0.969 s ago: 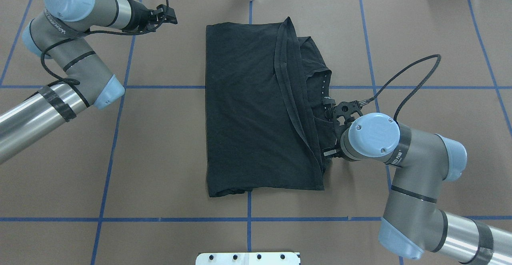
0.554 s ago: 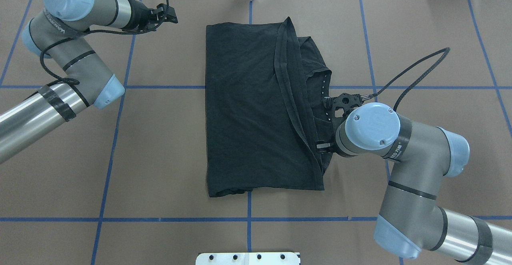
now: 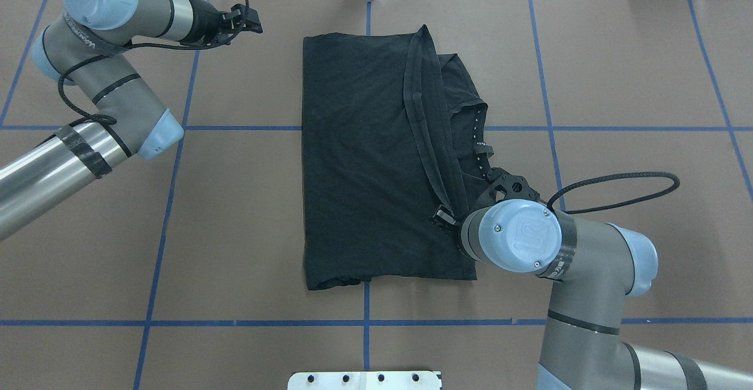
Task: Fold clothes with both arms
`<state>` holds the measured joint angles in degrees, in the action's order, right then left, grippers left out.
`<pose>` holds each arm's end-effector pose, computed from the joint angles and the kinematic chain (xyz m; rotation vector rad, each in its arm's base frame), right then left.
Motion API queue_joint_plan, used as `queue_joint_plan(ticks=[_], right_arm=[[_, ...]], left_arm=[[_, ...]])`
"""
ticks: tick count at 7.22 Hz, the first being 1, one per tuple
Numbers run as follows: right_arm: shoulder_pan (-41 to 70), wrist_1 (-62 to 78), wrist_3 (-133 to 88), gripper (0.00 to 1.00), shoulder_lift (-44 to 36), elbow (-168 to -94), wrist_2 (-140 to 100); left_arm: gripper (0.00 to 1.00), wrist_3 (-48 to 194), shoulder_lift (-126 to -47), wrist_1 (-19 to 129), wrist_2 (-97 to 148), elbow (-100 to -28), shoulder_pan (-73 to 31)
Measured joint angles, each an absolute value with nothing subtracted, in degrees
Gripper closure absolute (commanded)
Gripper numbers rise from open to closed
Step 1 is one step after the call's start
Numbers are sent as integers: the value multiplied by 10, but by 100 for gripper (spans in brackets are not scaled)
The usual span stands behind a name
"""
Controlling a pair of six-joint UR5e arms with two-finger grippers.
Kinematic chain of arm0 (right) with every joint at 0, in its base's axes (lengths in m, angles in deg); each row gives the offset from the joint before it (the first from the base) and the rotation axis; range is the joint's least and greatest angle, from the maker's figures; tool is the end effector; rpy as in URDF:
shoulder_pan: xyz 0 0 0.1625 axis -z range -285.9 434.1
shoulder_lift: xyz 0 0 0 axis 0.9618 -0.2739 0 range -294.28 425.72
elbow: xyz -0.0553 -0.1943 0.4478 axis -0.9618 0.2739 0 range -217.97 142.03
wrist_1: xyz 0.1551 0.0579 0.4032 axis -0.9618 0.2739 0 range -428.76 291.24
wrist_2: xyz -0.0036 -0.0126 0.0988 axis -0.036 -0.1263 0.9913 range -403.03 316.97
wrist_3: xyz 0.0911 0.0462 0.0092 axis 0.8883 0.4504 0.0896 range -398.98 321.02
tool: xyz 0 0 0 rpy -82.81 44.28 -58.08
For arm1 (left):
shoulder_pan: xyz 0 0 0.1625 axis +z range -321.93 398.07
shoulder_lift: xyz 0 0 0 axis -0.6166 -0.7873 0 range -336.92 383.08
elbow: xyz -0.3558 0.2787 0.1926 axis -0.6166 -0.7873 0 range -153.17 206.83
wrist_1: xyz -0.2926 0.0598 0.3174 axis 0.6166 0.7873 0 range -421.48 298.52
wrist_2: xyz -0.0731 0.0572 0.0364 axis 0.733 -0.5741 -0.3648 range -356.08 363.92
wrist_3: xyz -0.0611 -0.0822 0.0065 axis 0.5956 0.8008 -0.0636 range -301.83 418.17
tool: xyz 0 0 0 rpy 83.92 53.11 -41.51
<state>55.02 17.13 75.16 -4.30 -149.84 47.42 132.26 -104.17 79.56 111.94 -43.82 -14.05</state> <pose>-0.5426 -0.3279 0.3469 -0.0437 -0.8192 0.7095 0.4228 -0.7088 0.3681 0.4410 1.1483 -0.3616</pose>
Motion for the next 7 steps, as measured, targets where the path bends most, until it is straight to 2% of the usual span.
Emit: queue_joint_plan(ticks=[2, 7], right_arm=[[562, 165, 828, 19, -62, -1499, 459], [565, 164, 842, 21, -66, -1481, 457]], left_arm=[[19, 1323, -1041, 796, 1119, -438, -140], [19, 1323, -1041, 796, 1119, -438, -141]])
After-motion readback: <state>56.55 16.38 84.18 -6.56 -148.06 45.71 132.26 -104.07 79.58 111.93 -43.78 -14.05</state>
